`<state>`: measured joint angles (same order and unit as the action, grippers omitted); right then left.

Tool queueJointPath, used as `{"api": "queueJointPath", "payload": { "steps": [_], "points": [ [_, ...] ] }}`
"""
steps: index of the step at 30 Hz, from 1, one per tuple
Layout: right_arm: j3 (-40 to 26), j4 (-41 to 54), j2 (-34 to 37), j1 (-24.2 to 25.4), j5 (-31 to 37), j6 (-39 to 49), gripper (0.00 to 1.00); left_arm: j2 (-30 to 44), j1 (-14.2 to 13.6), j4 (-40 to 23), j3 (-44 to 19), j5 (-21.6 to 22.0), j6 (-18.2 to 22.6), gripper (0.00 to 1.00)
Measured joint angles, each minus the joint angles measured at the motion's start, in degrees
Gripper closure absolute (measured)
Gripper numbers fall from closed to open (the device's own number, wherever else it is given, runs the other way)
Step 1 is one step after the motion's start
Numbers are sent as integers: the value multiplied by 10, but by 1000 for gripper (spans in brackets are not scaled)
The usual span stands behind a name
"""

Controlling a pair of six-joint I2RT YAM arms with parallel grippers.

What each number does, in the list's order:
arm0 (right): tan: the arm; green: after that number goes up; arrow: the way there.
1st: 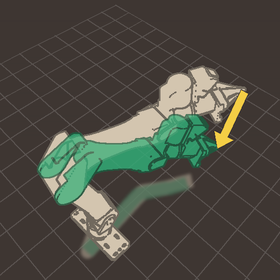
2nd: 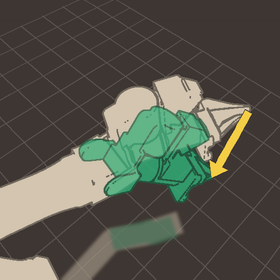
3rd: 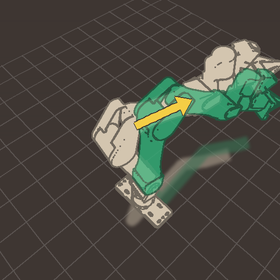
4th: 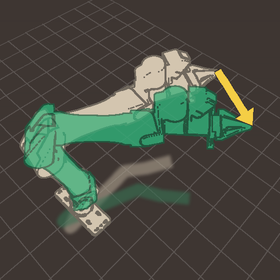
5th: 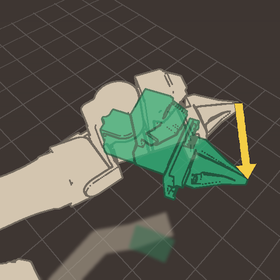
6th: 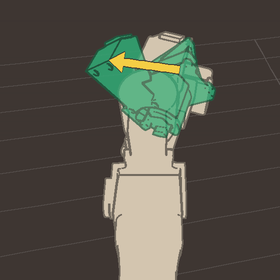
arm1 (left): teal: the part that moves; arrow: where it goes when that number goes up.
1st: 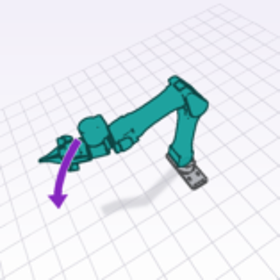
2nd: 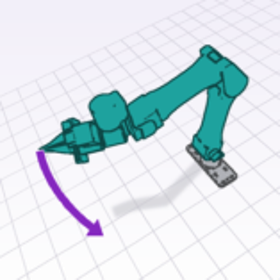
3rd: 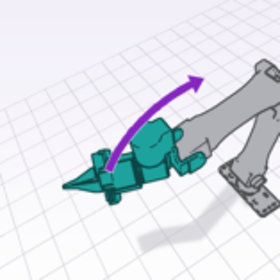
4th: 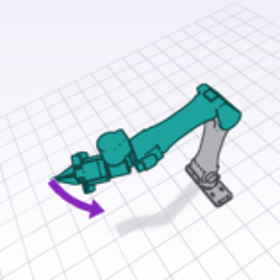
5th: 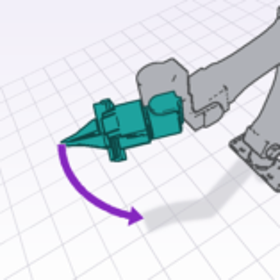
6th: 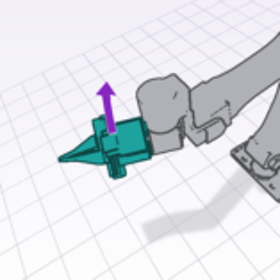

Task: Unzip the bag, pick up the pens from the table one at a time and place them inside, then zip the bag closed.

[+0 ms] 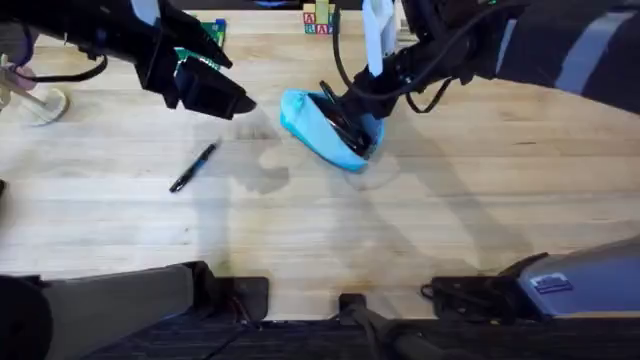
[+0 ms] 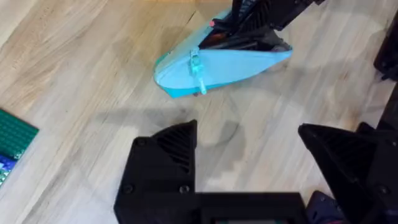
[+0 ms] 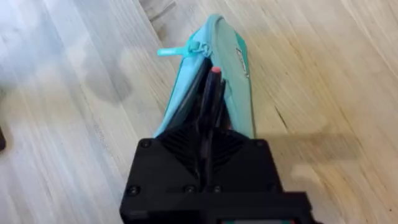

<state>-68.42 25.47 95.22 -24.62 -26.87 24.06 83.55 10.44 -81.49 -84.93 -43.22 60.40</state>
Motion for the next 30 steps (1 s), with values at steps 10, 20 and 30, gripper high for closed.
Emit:
{"api": "queueJointPath", "payload": {
  "steps": [10,20,30],
  "points": [
    [0,6,0,0,0,0,967,0,0,0,0,0,0,7],
    [0,14,0,0,-2,0,967,0,0,0,0,0,0,9],
    [0,16,0,0,-3,1,59,0,0,0,0,0,0,7]
  ]
}}
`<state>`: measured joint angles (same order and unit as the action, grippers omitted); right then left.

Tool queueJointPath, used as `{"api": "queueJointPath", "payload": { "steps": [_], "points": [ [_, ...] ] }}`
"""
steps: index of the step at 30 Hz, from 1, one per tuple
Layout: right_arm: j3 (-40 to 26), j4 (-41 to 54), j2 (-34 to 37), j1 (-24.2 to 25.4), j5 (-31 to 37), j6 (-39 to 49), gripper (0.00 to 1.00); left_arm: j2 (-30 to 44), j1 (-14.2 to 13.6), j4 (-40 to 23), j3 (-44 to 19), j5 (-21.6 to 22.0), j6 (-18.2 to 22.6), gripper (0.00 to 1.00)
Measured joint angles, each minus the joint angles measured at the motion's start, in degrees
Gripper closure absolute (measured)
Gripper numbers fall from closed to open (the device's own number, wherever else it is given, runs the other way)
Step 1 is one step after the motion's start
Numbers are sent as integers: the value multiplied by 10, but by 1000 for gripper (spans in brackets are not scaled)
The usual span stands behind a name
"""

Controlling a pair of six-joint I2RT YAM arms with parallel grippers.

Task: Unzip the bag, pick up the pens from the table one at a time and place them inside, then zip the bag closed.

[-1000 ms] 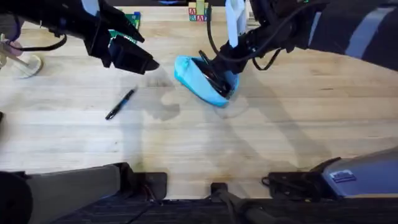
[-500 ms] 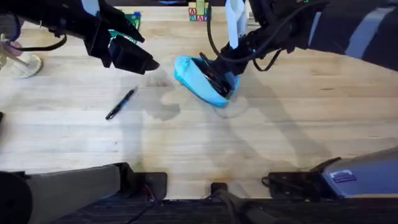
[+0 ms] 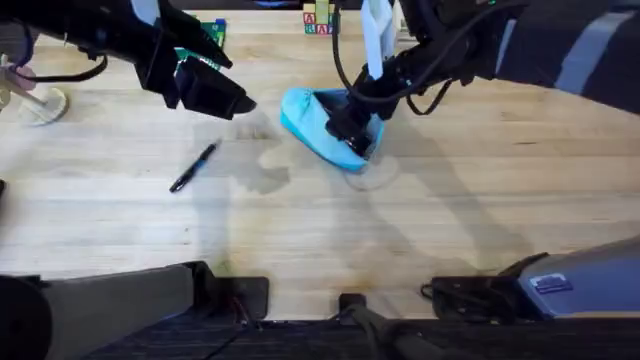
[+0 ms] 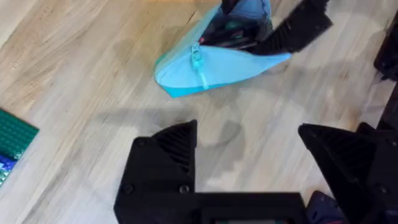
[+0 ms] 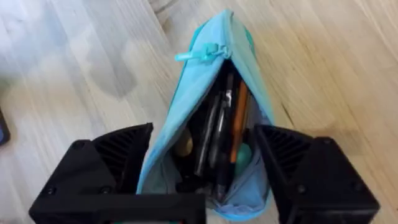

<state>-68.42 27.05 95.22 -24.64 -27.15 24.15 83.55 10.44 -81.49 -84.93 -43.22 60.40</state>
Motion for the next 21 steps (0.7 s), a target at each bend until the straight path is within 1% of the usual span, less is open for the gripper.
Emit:
{"api": "queueJointPath", "payload": {
  "steps": [2,15,17,21],
  "points": [
    [0,0,0,-1,-1,1,6,0,0,0,0,0,0,7],
    [0,3,-6,-1,-1,-5,5,0,0,0,0,0,0,7],
    [0,4,-21,-1,-1,-7,5,0,0,0,0,0,0,7],
    [0,5,-81,-1,-1,-17,5,0,0,0,0,4,0,8]
  ]
}}
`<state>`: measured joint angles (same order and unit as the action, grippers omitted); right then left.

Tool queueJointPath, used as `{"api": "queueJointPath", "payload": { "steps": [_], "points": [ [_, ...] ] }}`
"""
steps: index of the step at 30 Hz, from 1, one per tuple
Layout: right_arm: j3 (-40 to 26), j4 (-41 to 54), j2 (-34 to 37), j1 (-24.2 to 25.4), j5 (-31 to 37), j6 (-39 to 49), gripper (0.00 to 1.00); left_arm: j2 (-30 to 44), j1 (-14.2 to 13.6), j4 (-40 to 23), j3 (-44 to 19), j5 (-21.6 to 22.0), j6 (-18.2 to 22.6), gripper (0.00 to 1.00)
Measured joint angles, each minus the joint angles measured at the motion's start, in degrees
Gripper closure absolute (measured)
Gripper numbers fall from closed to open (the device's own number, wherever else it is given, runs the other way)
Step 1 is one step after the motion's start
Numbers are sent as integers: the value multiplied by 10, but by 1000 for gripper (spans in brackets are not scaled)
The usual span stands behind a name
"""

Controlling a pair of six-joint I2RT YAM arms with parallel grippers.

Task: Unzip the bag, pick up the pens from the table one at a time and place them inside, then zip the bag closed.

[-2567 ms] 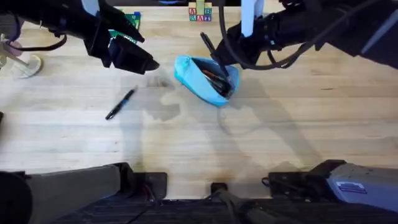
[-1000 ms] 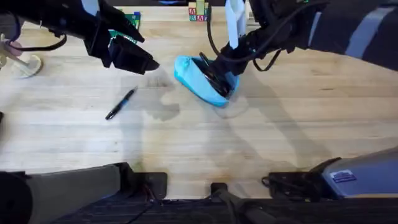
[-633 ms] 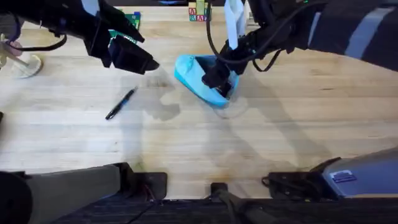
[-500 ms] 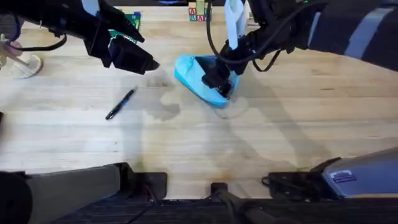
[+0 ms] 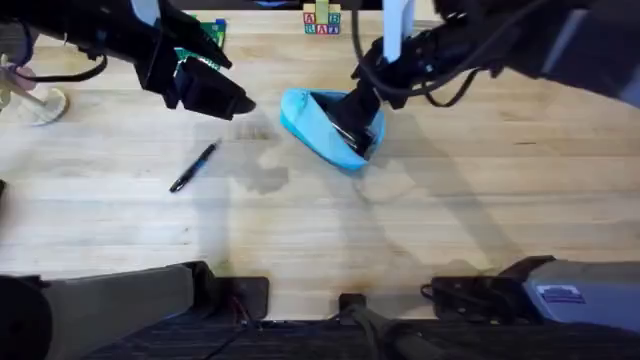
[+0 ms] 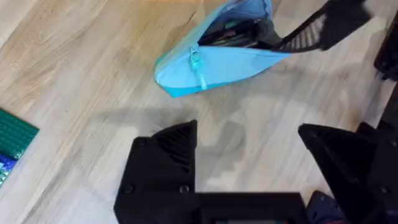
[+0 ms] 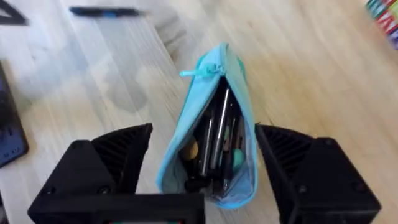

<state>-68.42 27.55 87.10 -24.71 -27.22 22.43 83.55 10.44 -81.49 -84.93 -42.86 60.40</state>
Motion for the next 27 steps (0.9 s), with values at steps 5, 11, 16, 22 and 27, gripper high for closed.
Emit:
{"api": "queueJointPath", "payload": {
  "steps": [5,11,16,22,27],
  "points": [
    [0,49,-102,0,1,-4,5,0,0,-1,0,37,0,7],
    [0,148,-189,0,56,-12,4,0,0,-1,0,70,0,7],
    [0,218,-237,0,97,-14,5,0,0,-2,0,80,0,7],
    [0,259,-284,0,139,-15,4,0,0,-1,0,82,0,7],
    [0,268,-308,0,146,-19,4,0,0,-1,0,93,-29,8]
  ]
}}
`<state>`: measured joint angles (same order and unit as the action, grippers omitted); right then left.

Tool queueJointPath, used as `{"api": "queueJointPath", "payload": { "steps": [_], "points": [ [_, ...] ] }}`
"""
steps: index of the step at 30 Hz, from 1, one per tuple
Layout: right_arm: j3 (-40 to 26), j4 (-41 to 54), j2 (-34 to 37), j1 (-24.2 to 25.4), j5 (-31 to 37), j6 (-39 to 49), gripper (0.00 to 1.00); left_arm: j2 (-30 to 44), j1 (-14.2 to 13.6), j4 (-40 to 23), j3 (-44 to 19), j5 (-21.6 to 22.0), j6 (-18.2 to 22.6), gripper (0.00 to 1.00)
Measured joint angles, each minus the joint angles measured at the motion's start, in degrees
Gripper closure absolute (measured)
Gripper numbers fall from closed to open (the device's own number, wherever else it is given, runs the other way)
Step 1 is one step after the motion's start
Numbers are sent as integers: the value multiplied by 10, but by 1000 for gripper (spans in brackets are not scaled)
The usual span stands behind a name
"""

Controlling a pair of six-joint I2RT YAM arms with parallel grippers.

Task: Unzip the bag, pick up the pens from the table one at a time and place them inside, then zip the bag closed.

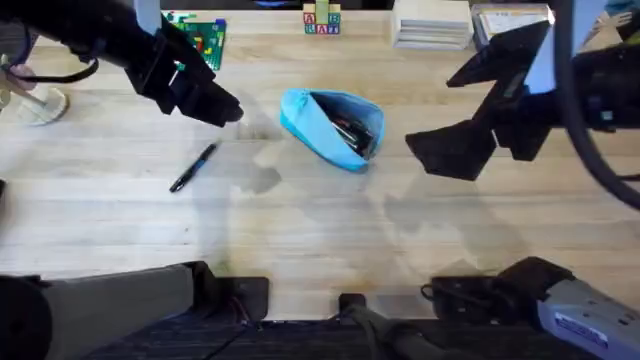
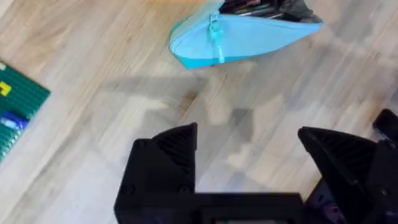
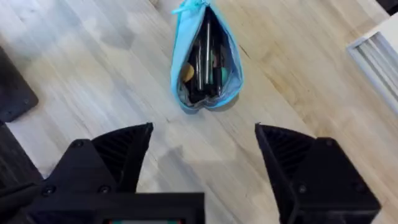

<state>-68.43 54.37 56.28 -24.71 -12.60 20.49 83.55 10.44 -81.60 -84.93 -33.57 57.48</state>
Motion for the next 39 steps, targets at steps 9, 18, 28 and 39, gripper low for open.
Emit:
{"api": "queueJointPath", "payload": {
  "steps": [9,18,28,39],
  "points": [
    [0,8,-2,0,7,-6,4,0,0,16,0,155,-109,8],
    [0,10,-2,0,8,-6,4,0,0,14,0,245,-132,7],
    [0,13,-2,0,9,-7,4,0,22,4,30,262,-132,7],
    [0,14,-2,0,9,-8,4,0,43,85,133,279,-114,7]
  ]
}}
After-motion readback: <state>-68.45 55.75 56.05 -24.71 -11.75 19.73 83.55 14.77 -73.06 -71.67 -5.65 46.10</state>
